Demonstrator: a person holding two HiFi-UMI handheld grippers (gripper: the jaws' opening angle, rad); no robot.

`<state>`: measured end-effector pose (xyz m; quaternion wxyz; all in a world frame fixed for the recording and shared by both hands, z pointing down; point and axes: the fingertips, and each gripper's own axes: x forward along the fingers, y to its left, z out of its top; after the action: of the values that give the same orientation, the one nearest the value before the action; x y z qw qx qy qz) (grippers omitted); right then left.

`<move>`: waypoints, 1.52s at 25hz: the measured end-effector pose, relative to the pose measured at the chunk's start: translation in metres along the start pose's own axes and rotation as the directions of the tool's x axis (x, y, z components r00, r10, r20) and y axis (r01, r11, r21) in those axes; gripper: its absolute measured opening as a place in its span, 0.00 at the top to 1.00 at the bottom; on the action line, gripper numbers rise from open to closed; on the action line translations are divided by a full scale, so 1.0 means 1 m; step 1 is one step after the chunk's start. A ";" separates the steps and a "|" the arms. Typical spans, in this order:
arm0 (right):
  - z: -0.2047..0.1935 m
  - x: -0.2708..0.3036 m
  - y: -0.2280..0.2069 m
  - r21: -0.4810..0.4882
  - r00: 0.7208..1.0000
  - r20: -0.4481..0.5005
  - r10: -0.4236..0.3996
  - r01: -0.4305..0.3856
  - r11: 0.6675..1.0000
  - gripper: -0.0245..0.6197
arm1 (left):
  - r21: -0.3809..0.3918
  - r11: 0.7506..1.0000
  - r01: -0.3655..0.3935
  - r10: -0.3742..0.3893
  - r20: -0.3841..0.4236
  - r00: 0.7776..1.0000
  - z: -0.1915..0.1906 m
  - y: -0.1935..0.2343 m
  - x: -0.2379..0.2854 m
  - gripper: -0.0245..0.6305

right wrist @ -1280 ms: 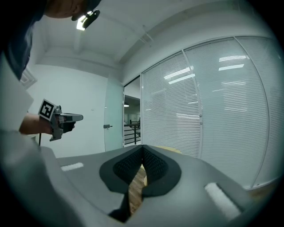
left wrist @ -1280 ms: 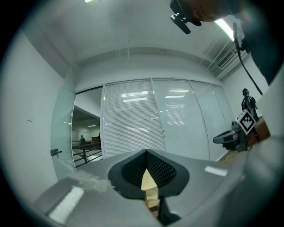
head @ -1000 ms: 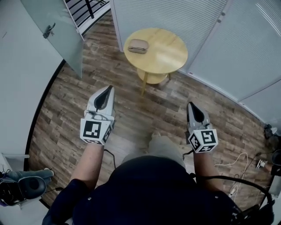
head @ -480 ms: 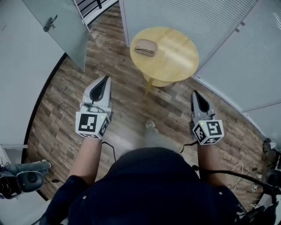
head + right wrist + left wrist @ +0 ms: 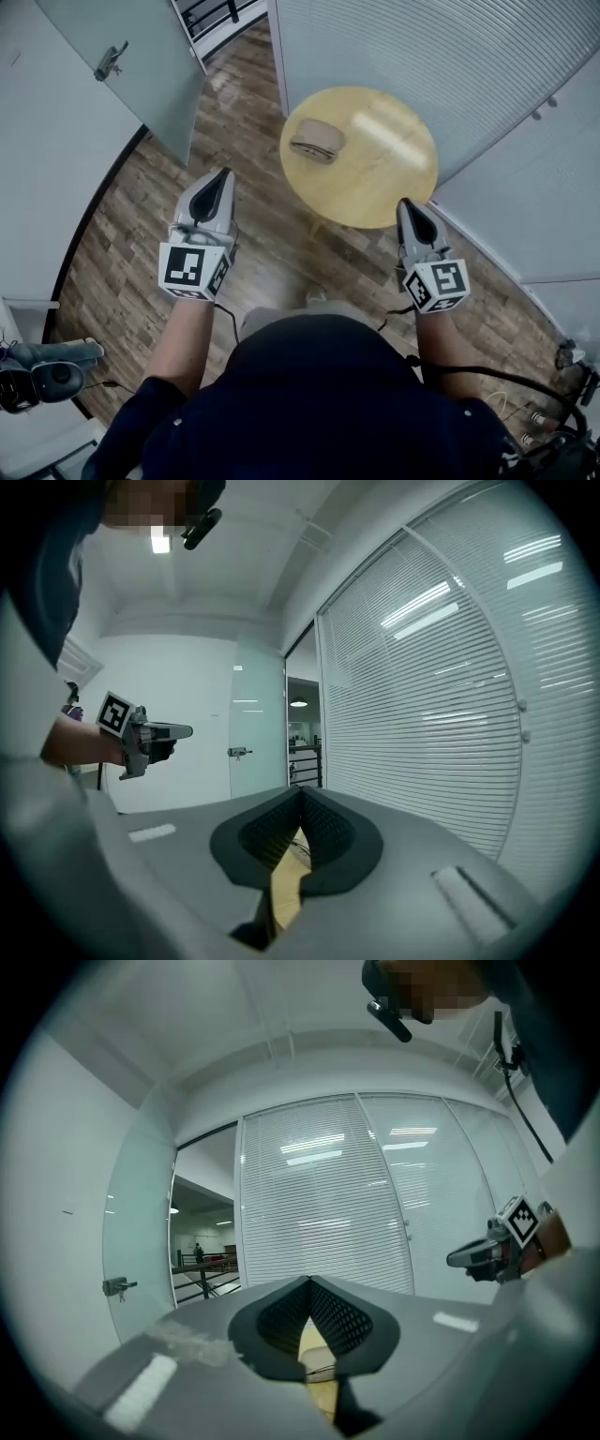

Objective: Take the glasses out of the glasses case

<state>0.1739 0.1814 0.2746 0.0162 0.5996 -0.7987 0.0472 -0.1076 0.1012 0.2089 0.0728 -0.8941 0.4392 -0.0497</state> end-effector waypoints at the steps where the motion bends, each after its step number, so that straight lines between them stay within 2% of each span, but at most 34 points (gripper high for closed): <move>1: 0.000 0.011 -0.008 -0.001 1.000 -0.001 0.013 -0.013 1.000 0.95 | -0.003 1.000 -0.013 0.013 -0.004 1.000 -0.001 0.002 0.009 0.95; 5: -0.001 0.048 -0.030 0.014 0.999 -0.009 0.049 -0.049 0.999 0.95 | 0.001 0.999 -0.041 0.041 -0.026 0.999 -0.006 0.007 0.036 0.95; 11: -0.010 0.093 -0.036 0.050 0.996 -0.034 0.081 -0.079 0.996 0.95 | 0.001 0.998 -0.071 0.070 -0.066 0.995 -0.017 0.033 0.064 0.95; 20: -0.018 0.132 -0.042 0.049 0.994 -0.081 0.070 -0.067 0.997 0.95 | -0.015 1.000 -0.019 0.019 -0.028 0.999 -0.022 0.064 0.136 0.95; 24: -0.019 0.164 -0.047 0.019 0.991 -0.114 0.073 -0.072 0.997 0.95 | -0.023 1.000 0.011 -0.012 -0.023 1.000 -0.034 0.076 0.163 0.95; 28: -0.011 0.208 -0.044 -0.024 0.986 -0.143 0.081 -0.085 0.996 0.95 | -0.036 0.999 0.009 -0.011 -0.039 0.999 -0.044 0.121 0.186 0.95; 34: -0.002 0.265 -0.044 -0.064 0.984 -0.171 0.050 -0.062 0.996 0.95 | -0.021 1.000 0.018 -0.019 -0.026 0.999 -0.051 0.178 0.223 0.95; 38: 0.007 0.286 -0.043 -0.104 0.982 -0.176 0.069 -0.088 0.991 0.95 | -0.028 0.999 0.024 -0.025 -0.039 0.999 -0.063 0.191 0.246 0.95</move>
<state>0.1348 -0.1042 0.2935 0.1166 0.5593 -0.8189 0.0550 -0.1157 -0.2145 0.2438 0.0513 -0.8992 0.4301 -0.0622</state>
